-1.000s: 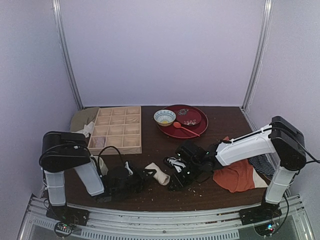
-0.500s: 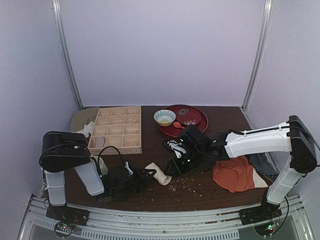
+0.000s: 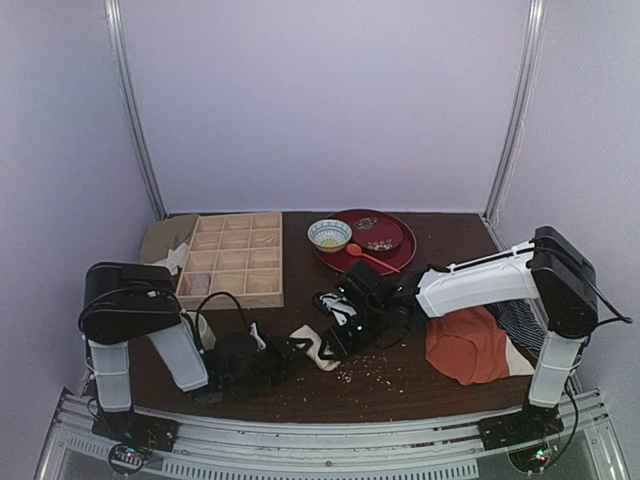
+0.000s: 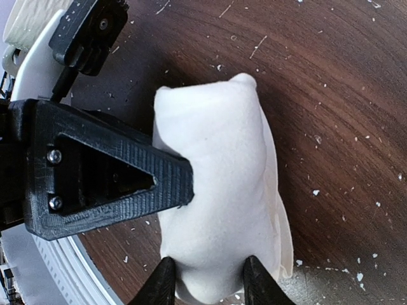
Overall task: Roll the underwear
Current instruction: Adjust the underwear at the center of the board.
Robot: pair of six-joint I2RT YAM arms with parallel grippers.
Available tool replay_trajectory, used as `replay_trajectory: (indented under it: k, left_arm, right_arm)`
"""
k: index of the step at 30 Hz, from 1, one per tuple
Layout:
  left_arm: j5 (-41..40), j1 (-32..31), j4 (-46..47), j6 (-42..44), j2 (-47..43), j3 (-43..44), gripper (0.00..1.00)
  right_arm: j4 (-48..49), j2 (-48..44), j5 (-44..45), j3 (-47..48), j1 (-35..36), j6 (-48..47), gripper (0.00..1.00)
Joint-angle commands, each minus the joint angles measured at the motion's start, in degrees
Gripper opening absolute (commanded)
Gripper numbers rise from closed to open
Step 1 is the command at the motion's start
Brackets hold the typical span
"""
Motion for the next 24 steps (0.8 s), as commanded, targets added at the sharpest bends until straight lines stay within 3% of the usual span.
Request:
replay_trajectory:
  k: [1, 16, 19, 21, 24]
  left_arm:
    - [0.11, 0.85, -1.99, 0.64, 0.86, 0.14, 0.26]
    - [0.52, 1.12, -2.39, 0.65, 0.77, 0.14, 0.26]
    - [0.73, 1.21, -2.43, 0.67, 0.77, 0.23, 0.26]
    - [0.81, 1.29, -2.58, 0.73, 0.77, 0.23, 0.26]
    - [1.06, 1.29, -2.54, 0.85, 0.77, 0.23, 0.28]
  right_arm:
    - [-0.28, 1.29, 0.16, 0.56, -0.35, -0.83, 0.33]
    - [-0.86, 3.4, -3.31, 4.17, -1.09, -0.41, 0.33]
    - [-1.27, 5.1, -4.45, 3.92, -1.11, -0.4, 0.25]
    - [-0.43, 5.53, -4.77, 3.14, -1.08, -0.01, 0.13]
    - [-0.15, 5.75, -5.04, 2.49, -1.1, 0.35, 0.06]
